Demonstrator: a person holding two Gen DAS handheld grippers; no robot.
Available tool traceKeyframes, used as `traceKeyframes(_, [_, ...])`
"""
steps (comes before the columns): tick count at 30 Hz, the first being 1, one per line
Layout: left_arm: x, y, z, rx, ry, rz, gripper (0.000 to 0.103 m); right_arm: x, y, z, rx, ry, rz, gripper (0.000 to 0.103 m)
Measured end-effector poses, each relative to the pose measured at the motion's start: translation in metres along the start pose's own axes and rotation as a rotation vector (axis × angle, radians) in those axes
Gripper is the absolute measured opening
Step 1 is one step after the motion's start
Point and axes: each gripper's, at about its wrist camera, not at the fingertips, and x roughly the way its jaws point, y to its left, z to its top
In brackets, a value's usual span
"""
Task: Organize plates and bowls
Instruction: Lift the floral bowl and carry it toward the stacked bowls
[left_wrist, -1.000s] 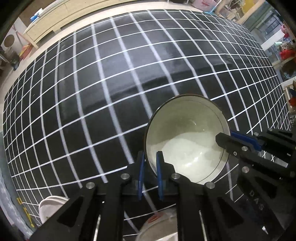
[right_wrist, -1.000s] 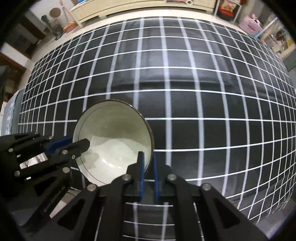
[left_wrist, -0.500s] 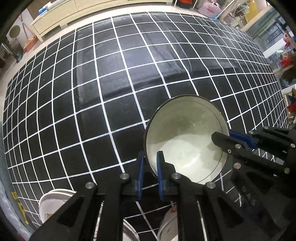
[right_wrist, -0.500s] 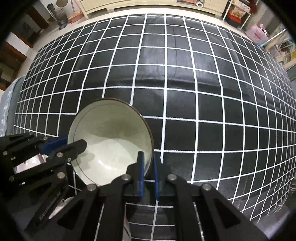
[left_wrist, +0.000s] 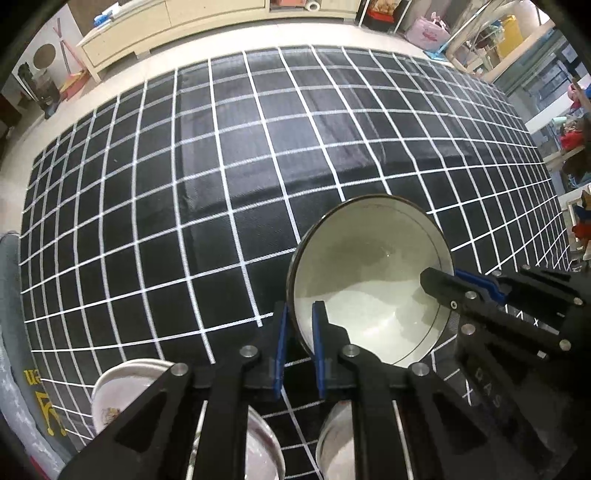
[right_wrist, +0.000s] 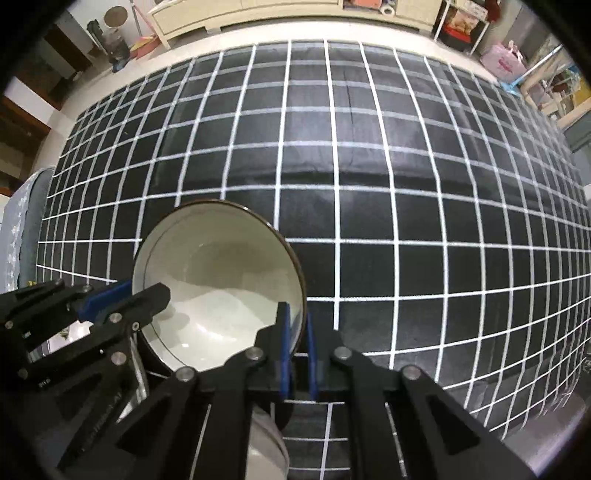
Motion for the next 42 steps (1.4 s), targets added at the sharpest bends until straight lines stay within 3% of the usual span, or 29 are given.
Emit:
traceKeyframes(11, [-0.063,-0.007,-0.027,-0.004,-0.069,0.0,0.011,-0.067,0.036,-0.022,-0.022,-0.066,-0.013,0.011])
traceKeyframes(20, [-0.086,-0.014,-0.075,-0.004,-0.095,0.006,0.011,-0.098,0.05,-0.082,-0.021,-0.08,-0.004,0.011])
traceKeyframes(27, [-0.086,-0.022,-0.101,0.005,-0.082,0.005,0.011,-0.102,0.038,-0.131,-0.026,-0.064,-0.003,0.011])
traceKeyframes(28, [-0.086,-0.023,-0.105,0.006,-0.081,0.006,0.011,-0.094,0.02,-0.124,-0.026,-0.06,0.0,0.011])
traceKeyframes(36, [-0.072,-0.032,-0.117,0.022,-0.049,0.012,0.011,-0.068,-0.013,-0.126,-0.024,-0.015,-0.001,0.011])
traceKeyframes(42, [-0.057,-0.031,-0.132,0.014,-0.016,0.007,0.011,-0.058,-0.016,-0.137,-0.036,0.013,-0.01,0.011])
